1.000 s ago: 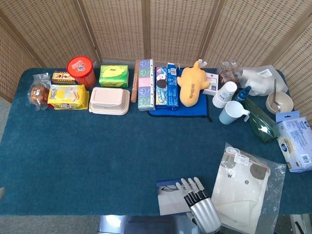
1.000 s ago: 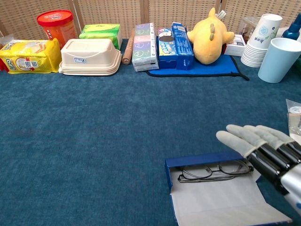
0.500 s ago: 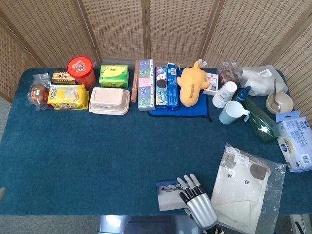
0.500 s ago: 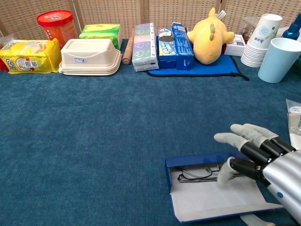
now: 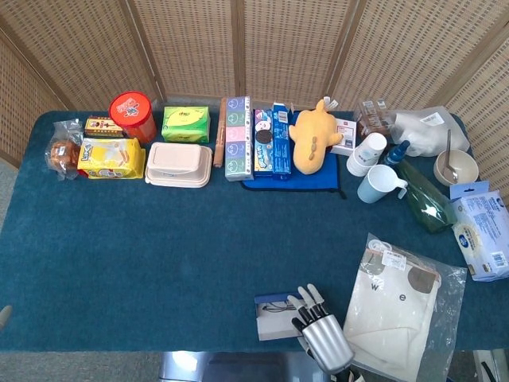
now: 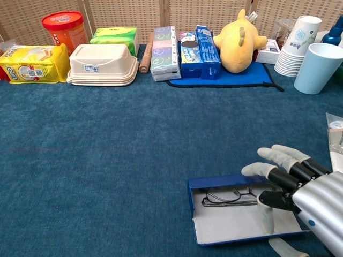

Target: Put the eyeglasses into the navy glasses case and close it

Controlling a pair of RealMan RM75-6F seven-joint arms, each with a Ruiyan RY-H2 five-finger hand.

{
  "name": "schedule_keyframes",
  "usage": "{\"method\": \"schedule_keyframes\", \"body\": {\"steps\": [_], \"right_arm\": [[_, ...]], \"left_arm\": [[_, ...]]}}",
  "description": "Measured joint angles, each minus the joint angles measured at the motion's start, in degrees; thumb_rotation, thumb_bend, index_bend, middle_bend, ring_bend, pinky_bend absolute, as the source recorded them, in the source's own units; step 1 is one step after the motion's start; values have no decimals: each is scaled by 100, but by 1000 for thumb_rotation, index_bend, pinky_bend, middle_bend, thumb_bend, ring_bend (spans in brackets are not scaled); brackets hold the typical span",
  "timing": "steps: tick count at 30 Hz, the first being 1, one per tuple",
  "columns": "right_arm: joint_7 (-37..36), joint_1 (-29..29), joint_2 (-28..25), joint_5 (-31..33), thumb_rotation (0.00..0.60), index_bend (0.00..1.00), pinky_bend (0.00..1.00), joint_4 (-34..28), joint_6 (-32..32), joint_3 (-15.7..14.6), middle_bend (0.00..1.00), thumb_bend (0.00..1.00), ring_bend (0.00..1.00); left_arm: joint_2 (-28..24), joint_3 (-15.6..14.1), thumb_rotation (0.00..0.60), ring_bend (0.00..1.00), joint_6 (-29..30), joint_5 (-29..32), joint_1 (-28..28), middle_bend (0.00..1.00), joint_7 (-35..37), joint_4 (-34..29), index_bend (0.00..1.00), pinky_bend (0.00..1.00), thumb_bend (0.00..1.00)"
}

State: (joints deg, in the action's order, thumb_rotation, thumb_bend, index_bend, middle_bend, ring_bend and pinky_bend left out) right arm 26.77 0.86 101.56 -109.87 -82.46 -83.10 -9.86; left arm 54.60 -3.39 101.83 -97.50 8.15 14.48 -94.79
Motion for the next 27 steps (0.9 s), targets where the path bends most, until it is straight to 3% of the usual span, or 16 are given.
{"method": "schedule_keyframes", "body": {"steps": [20,27], "right_arm": [[307,195,-142,101,600,639,83,-576,230,155,243,279,107],[516,409,-194,174,600,511,83,-907,501,373,217,272,98]], "left_arm": [[74,-11,600,33,-14,6,12,58,-8,45,76,0,282],[120,-3,600,33,-39,39,6,58,21,76,76,0,283]]}}
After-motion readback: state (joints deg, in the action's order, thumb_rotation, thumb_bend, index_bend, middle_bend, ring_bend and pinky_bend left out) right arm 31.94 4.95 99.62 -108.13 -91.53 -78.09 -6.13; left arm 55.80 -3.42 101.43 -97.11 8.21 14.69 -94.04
